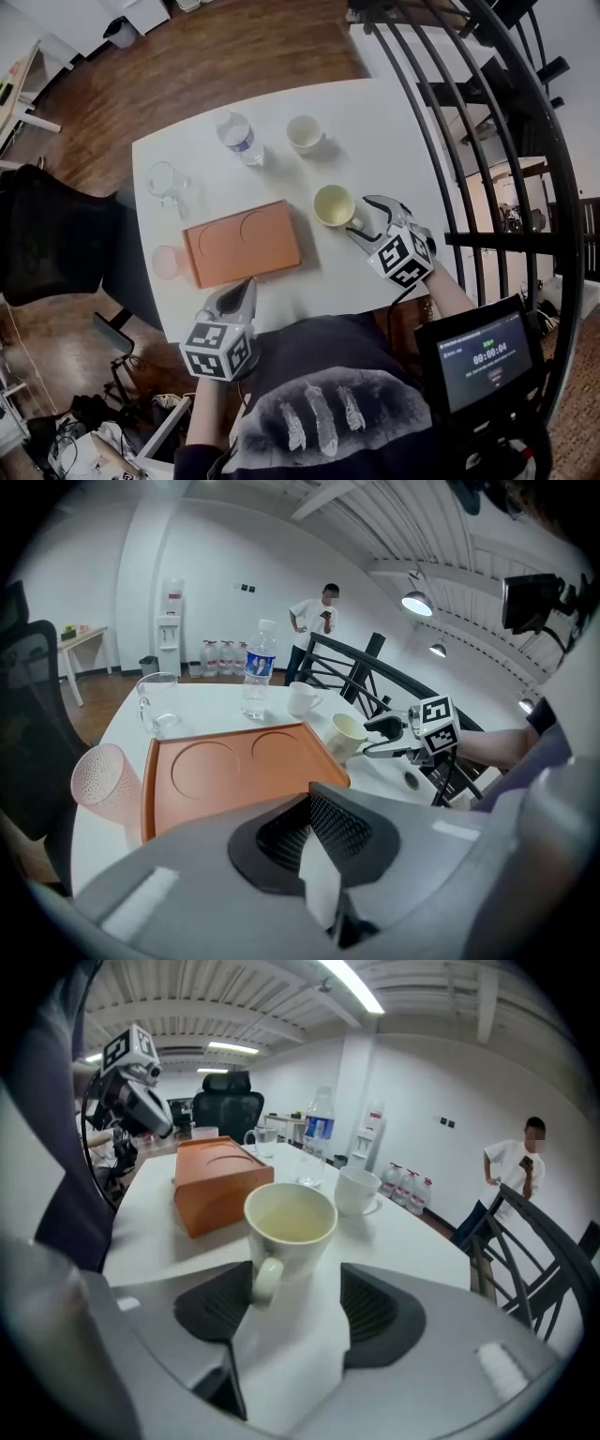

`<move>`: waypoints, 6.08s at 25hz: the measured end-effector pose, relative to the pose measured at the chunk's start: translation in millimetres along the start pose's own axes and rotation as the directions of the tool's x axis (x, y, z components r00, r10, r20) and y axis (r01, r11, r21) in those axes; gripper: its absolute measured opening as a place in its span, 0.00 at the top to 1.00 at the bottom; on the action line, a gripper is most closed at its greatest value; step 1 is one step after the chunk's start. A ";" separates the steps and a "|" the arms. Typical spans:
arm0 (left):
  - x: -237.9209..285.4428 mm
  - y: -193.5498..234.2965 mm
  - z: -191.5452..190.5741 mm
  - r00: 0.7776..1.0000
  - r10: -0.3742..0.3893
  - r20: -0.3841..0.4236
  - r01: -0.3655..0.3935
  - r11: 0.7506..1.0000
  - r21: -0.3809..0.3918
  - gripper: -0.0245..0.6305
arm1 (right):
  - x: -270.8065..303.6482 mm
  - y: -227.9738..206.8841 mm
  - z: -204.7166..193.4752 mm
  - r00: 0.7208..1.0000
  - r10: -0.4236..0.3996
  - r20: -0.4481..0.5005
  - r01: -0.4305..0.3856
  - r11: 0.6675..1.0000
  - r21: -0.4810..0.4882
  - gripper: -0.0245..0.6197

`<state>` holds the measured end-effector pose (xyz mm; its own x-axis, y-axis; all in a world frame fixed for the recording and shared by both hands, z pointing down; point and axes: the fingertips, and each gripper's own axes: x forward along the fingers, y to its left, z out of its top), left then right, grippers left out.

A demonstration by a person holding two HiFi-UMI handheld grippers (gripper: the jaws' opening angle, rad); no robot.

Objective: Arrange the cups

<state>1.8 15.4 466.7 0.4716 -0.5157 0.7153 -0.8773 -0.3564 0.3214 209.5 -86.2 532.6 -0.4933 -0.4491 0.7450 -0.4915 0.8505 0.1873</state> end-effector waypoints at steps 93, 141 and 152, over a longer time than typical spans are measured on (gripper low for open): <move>-69.5 92.0 -38.7 0.988 0.075 0.137 -0.055 0.988 -0.143 0.94 | 32.8 86.0 149.7 0.897 0.429 -0.106 -0.438 0.830 -0.344 0.90; -105.3 50.0 -1.2 0.982 0.025 0.188 -0.029 0.999 0.017 0.94 | -118.0 77.7 232.5 0.786 0.247 0.566 -0.326 0.945 0.041 0.60; -105.4 48.3 61.3 0.957 -0.017 0.288 -0.022 0.991 0.132 0.94 | -110.9 84.7 201.8 0.775 0.227 0.590 -0.383 0.911 0.153 0.95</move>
<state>-84.8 4.7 368.7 0.4924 -0.7122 0.5003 -0.8679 -0.4449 0.2208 77.7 -19.6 336.6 -0.9171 -0.3169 0.2419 -0.3688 0.9049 -0.2127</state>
